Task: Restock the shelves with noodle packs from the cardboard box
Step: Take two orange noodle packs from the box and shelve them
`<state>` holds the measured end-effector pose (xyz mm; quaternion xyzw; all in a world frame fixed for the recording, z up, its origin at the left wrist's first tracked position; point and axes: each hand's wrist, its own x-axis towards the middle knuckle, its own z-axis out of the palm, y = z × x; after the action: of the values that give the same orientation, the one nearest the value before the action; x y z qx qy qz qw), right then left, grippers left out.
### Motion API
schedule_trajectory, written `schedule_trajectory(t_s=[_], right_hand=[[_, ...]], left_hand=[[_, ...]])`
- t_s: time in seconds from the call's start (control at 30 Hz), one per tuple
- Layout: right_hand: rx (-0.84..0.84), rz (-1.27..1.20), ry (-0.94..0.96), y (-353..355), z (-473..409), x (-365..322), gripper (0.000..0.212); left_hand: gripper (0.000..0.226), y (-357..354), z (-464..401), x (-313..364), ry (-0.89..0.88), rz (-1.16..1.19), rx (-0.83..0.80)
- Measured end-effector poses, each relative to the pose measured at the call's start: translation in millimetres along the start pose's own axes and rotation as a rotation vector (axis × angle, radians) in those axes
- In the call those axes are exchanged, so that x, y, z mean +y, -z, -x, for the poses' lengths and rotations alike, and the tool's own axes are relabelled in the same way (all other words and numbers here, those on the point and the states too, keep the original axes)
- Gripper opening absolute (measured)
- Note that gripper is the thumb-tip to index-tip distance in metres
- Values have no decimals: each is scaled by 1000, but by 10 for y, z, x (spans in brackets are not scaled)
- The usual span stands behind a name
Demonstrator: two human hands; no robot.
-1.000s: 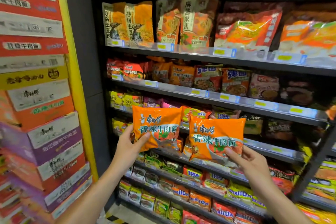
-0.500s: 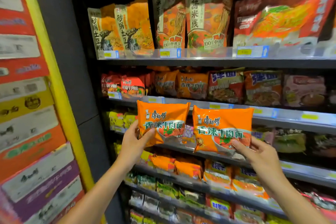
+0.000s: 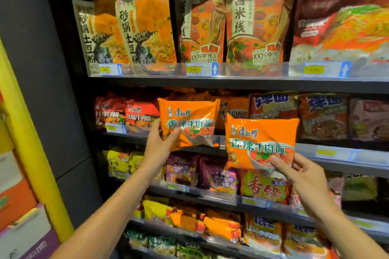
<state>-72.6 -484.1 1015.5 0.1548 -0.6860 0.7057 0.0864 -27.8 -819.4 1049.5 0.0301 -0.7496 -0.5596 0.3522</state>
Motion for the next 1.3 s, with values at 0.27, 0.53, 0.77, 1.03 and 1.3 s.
schedule_trajectory(t_s=[0.27,0.53,0.77,1.03,1.3], right_hand=[[87,6,0,-248,-108,-43,23],[146,-10,12,-373,-95,-122,25],[181,-4,-13,-403,-91,-127,25],[130,90,9,-467,-340,-337,26],[60,109,-57,-575,-1009,-399,24]], left_hand=[[30,-132,-745,-131,53,32,-36],[20,-398,-1281,-254,139,-245,-22],[27,-477,-1351,-372,194,-624,-172],[52,-354,-1070,-424,-75,-732,-203],[75,-349,-696,-527,-488,-977,-434]])
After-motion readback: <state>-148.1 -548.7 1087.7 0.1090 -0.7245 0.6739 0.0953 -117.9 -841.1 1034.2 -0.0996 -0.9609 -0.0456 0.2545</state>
